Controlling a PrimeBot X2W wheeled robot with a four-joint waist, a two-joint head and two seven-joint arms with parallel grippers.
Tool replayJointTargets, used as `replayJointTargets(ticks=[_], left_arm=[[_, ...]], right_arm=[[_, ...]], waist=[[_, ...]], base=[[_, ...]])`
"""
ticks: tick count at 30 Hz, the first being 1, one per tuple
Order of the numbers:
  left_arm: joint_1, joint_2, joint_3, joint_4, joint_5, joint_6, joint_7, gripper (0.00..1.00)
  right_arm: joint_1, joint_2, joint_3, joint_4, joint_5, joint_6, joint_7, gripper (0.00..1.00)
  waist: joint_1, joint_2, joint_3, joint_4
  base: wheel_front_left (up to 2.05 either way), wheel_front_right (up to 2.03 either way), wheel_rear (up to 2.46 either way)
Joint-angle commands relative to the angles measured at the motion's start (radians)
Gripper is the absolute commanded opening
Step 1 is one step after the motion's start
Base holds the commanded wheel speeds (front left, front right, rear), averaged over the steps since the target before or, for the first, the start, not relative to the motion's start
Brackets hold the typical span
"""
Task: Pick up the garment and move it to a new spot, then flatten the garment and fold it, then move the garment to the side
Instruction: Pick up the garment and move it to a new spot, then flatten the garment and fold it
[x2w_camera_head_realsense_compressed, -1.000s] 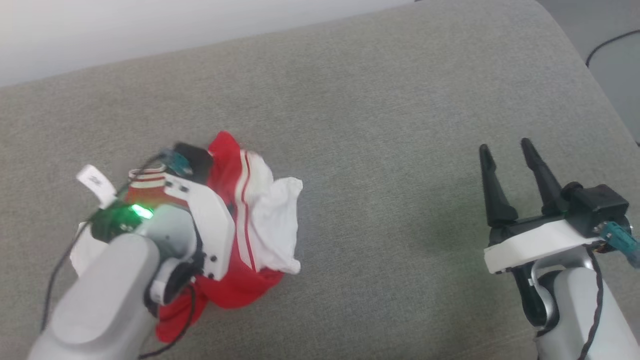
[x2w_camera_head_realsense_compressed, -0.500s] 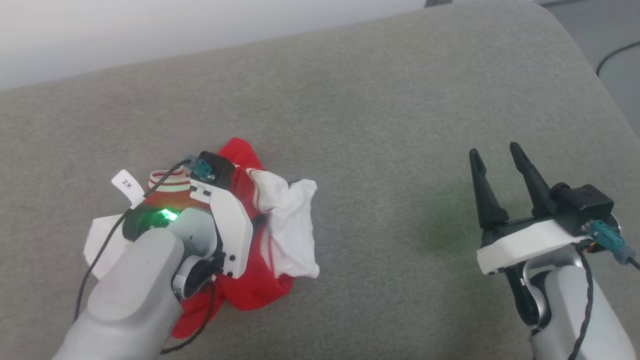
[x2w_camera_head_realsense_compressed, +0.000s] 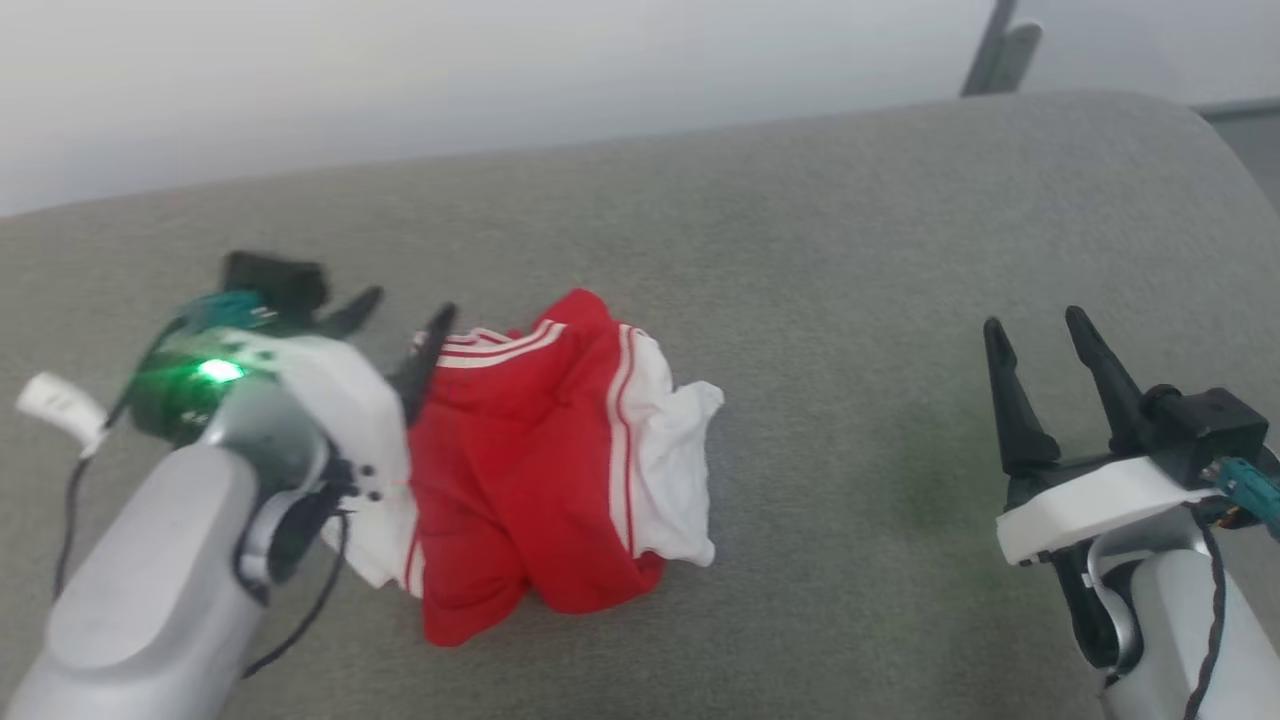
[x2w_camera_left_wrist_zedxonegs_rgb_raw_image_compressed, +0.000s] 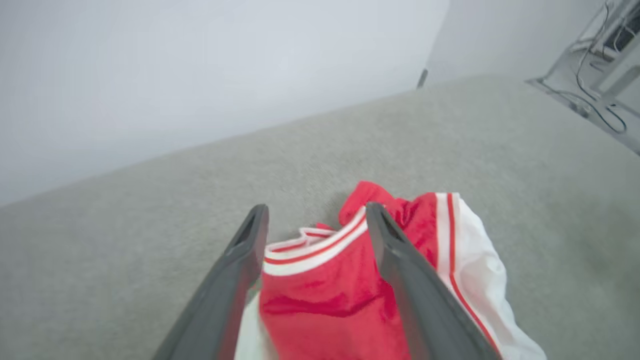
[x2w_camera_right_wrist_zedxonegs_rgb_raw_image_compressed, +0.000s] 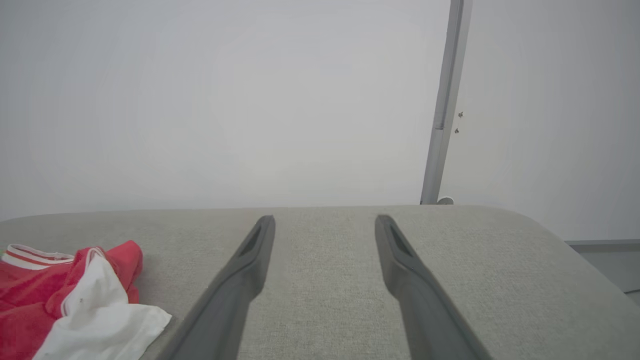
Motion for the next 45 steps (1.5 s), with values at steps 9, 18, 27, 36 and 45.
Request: replayJointTargets(ticks=[9, 18, 27, 36, 45], left_arm=[[0.219, 0.088, 0.156, -0.057, -0.034, 0.026, -0.277, 1.00], [0.394, 0.116, 0.252, -0.027, -0.078, 0.034, -0.427, 1.00], [0.478, 0.137, 0.286, -0.008, -0.090, 0.027, -0.482, 1.00], [0.510, 0.138, 0.300, -0.016, -0.092, 0.036, -0.499, 1.00], [0.523, 0.139, 0.305, -0.031, -0.096, 0.045, -0.507, 1.00]], right_arm=[[0.060, -0.019, -0.025, 0.000, -0.009, 0.000, 0.014, 1.00], [0.105, -0.021, -0.051, -0.011, -0.007, 0.000, 0.022, 1.00], [0.133, -0.015, -0.062, -0.019, -0.005, 0.000, 0.027, 1.00], [0.143, -0.006, -0.064, -0.027, -0.007, 0.000, 0.031, 1.00], [0.149, 0.000, -0.065, -0.033, -0.010, 0.000, 0.034, 1.00]], waist=[[0.0000, 0.0000, -0.087, 0.100], [0.0000, 0.0000, -0.122, 0.146], [0.0000, 0.0000, -0.134, 0.173], [0.0000, 0.0000, -0.131, 0.180], [0.0000, 0.0000, -0.123, 0.181]], base=[[0.00, 0.00, 0.00], [0.00, 0.00, 0.00], [0.00, 0.00, 0.00], [0.00, 0.00, 0.00], [0.00, 0.00, 0.00]])
